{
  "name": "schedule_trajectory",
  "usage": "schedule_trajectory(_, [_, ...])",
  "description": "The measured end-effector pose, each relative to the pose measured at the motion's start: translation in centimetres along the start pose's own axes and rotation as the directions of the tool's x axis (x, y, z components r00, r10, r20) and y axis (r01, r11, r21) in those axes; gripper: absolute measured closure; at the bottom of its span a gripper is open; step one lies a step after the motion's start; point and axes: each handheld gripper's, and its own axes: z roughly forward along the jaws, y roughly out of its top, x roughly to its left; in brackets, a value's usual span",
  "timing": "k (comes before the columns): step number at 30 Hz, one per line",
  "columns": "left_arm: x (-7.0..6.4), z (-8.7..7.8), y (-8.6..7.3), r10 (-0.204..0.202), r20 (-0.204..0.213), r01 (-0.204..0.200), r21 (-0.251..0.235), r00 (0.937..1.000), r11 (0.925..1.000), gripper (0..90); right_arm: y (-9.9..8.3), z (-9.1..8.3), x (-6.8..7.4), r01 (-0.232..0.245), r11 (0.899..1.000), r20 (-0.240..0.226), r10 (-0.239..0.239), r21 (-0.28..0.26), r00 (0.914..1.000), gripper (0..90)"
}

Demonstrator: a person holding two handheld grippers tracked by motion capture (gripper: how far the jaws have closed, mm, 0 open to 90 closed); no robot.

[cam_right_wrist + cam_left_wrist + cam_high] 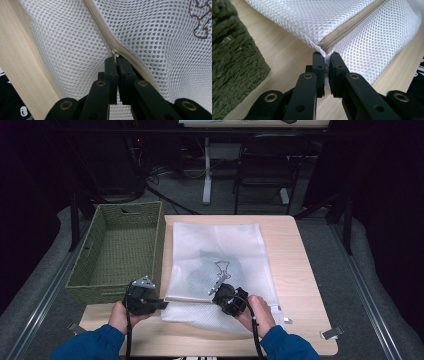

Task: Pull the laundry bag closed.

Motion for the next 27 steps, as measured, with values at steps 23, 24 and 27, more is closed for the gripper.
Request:
schedule_trajectory(23, [-1.4, -0.1, 0.3, 0.059, 0.038, -0.058, -0.040, 0.9975, 0.9976, 84.4, -0.1, 1.3, 0.3, -0.006, 0.994, -0.061, 0.000, -0.112, 0.9981, 87.5])
schedule_trajectory(24, [-1.4, -0.1, 0.3, 0.059, 0.038, -0.058, -0.040, 0.9975, 0.9976, 84.3, 0.0, 1.0, 0.1, -0.017, 0.993, -0.065, 0.010, -0.120, 0.9978, 87.6])
schedule_trajectory(27, [-0.9, -0.2, 0.2, 0.048, 0.048, -0.047, -0.034, 0.9977, 0.9983, 84.3, -0.1, -0.1, -0.7, -0.072, 0.987, -0.082, 0.060, -0.144, 0.9948, 87.5])
